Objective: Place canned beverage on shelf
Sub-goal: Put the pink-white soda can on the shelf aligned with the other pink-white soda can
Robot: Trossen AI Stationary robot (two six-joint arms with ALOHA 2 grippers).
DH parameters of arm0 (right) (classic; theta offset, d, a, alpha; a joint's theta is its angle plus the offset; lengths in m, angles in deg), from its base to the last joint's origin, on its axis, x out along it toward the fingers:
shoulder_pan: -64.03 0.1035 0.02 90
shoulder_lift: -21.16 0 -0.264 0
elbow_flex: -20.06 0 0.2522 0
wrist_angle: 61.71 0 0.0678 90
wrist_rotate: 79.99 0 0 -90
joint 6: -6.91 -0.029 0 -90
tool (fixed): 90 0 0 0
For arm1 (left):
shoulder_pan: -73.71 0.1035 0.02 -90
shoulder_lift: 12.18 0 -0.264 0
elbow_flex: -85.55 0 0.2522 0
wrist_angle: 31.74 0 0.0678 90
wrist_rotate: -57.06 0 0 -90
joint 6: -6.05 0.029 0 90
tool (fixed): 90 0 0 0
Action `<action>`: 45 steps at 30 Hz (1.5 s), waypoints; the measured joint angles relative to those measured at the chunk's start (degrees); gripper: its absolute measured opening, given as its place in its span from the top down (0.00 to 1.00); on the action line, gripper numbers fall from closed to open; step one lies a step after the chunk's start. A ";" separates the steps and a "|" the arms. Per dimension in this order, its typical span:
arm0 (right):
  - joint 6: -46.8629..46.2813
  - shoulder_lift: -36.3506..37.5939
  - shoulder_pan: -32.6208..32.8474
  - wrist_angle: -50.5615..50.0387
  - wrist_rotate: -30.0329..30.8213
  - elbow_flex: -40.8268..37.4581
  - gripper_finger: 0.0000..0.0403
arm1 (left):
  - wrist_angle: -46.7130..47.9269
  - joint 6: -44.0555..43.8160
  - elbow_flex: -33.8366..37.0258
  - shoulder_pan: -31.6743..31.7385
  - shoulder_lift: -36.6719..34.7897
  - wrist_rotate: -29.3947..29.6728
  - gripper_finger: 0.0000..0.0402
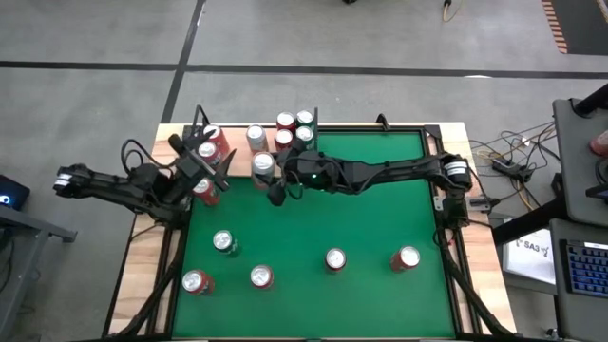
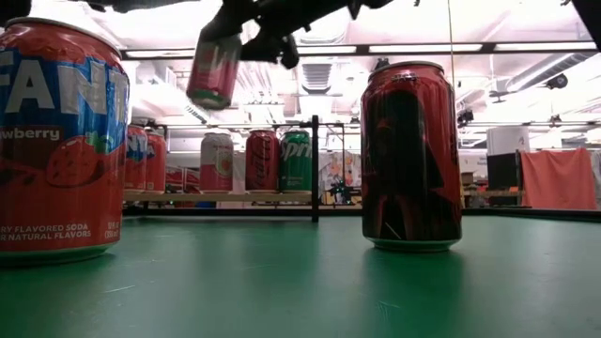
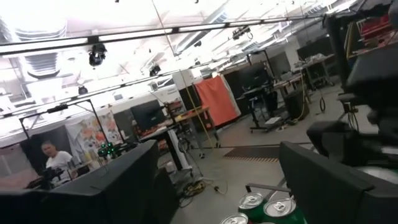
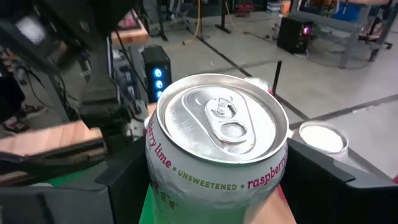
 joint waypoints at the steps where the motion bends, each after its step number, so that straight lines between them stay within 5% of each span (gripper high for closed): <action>1: -0.06 -0.96 -0.05 -0.41 0.11 0.81 0.30 | 0.02 0.06 0.45 0.00 -0.56 0.01 0.21; 20: -1.34 -19.20 -0.79 -15.71 2.84 25.72 0.30 | 2.97 1.32 0.83 0.00 -5.42 0.85 0.21; 37: -9.56 -22.67 -4.81 -16.81 5.08 26.19 0.30 | 3.41 1.44 0.83 0.00 -5.46 0.85 0.21; 45: -9.57 -24.21 -5.03 -14.92 11.37 26.08 0.30 | 3.87 1.71 0.85 0.02 -5.53 0.85 0.21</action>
